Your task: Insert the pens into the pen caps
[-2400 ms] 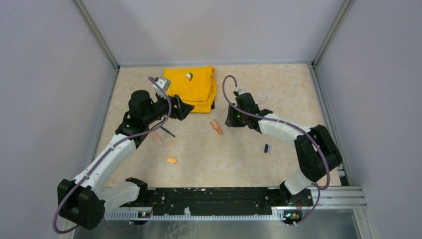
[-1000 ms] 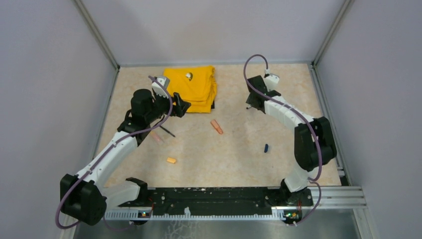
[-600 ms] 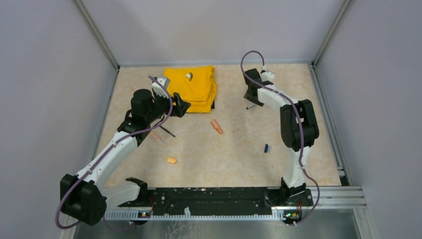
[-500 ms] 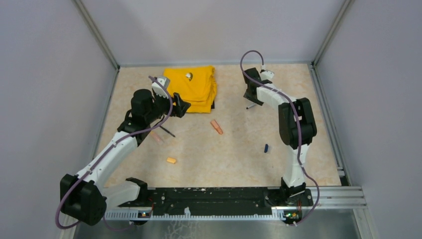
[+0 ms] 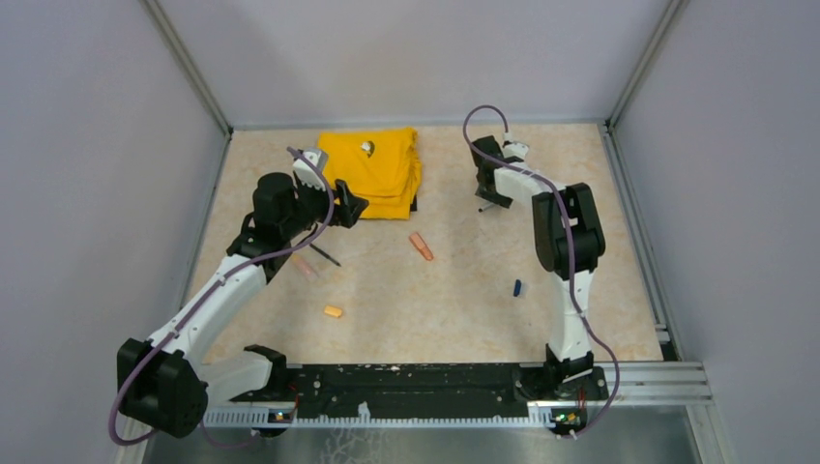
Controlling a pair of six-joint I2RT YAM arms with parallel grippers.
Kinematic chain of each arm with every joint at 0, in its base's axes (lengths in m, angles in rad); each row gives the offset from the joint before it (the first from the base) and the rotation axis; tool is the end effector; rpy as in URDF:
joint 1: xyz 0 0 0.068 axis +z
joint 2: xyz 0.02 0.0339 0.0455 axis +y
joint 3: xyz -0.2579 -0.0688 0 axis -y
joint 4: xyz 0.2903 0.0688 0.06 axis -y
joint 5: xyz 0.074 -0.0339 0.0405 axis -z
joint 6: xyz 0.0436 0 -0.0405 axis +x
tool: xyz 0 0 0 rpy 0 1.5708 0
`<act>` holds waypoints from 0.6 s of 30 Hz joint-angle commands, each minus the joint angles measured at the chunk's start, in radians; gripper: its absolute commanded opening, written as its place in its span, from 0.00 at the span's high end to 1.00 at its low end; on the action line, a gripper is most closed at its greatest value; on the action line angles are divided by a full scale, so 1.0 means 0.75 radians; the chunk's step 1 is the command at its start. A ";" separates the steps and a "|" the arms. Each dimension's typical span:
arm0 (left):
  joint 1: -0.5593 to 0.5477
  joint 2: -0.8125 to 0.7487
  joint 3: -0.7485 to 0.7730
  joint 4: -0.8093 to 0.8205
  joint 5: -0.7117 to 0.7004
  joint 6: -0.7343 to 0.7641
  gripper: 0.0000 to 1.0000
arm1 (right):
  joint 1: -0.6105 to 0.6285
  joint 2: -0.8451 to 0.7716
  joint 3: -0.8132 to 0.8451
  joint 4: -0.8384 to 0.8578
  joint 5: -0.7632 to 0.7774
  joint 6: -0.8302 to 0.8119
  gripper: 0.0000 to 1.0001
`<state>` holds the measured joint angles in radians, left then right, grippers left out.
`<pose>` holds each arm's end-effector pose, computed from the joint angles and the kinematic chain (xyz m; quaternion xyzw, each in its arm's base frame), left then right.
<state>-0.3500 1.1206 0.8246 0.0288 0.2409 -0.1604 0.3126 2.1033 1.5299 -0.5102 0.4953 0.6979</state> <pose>0.2925 -0.1178 0.2877 0.1473 0.7788 -0.2445 0.5586 0.4631 0.1279 0.1293 0.2382 0.9121 -0.0950 0.3198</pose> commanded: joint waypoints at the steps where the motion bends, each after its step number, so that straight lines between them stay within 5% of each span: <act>1: 0.017 -0.014 0.053 0.011 0.022 0.011 0.15 | -0.019 0.018 0.060 0.019 0.011 -0.042 0.53; 10: 0.031 -0.017 0.050 0.013 0.029 0.006 0.15 | -0.039 0.020 0.023 0.040 -0.025 -0.074 0.68; 18: 0.039 -0.031 0.048 0.022 0.042 0.004 0.15 | -0.068 -0.080 -0.121 0.171 -0.125 -0.115 1.00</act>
<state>-0.3286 1.1191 0.8246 0.0284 0.2539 -0.1616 0.2840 2.0987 1.5032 -0.4400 0.4610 0.6380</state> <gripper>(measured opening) 0.851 0.060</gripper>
